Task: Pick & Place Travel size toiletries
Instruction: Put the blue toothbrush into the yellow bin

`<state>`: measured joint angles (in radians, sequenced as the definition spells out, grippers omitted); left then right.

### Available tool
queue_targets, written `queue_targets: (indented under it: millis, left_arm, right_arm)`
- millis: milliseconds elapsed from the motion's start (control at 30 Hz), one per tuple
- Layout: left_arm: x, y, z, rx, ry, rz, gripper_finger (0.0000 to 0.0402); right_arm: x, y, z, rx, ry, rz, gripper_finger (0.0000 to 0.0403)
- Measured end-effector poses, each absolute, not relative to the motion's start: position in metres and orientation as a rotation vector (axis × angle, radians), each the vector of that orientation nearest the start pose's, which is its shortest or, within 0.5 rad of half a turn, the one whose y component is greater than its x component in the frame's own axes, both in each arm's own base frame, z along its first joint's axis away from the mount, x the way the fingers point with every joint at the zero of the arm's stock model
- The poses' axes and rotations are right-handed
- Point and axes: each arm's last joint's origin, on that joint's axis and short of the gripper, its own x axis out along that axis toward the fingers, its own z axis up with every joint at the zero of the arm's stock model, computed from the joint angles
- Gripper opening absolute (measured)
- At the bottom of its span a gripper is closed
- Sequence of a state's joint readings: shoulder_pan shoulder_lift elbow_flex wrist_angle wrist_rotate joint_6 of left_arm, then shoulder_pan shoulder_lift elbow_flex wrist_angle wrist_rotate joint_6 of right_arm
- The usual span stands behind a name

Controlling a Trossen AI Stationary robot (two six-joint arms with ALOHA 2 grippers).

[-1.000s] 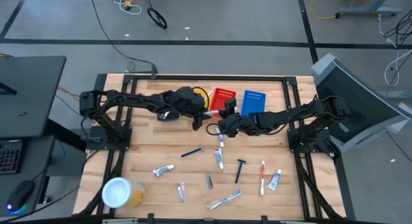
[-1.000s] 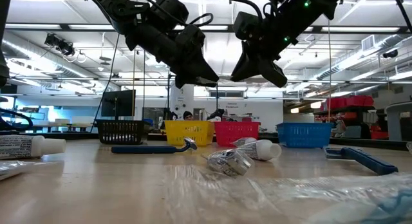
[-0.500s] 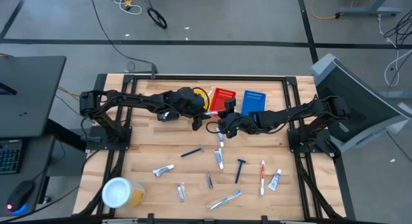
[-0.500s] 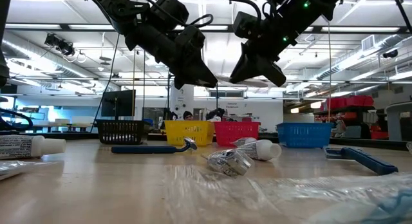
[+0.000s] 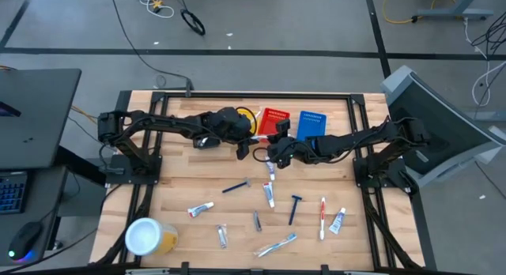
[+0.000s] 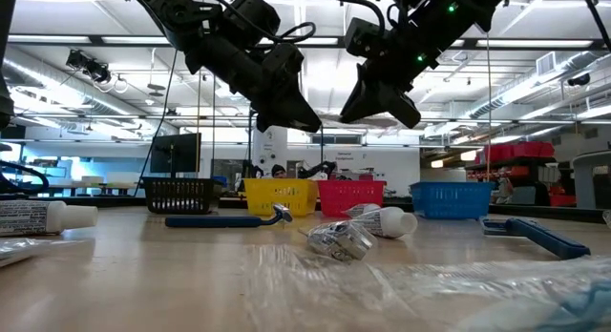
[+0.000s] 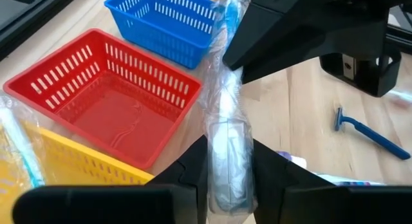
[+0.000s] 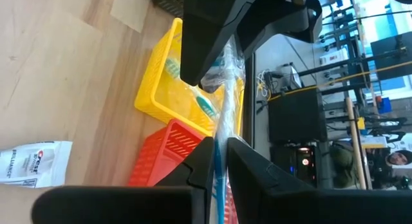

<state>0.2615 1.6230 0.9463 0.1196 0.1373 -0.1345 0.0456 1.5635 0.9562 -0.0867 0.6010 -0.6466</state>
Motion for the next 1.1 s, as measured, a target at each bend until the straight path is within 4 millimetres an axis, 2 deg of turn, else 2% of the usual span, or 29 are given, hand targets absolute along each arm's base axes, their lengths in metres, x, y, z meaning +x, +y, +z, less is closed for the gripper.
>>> queue_targets:
  millis: [667,900,1100]
  left_arm:
    - [0.333,0.088,0.209,-0.241,0.536,0.211,0.0083]
    - [0.331,0.095,0.211,-0.238,0.528,0.253,0.0078]
    - [0.328,0.102,0.209,-0.248,0.545,0.276,0.0078]
  right_arm:
    - [0.325,-0.013,0.219,-0.747,0.805,-0.325,0.0044]
    - [0.328,-0.019,0.223,-0.751,0.77,-0.384,0.0044]
    - [0.328,-0.025,0.224,-0.689,0.747,-0.39,0.0044]
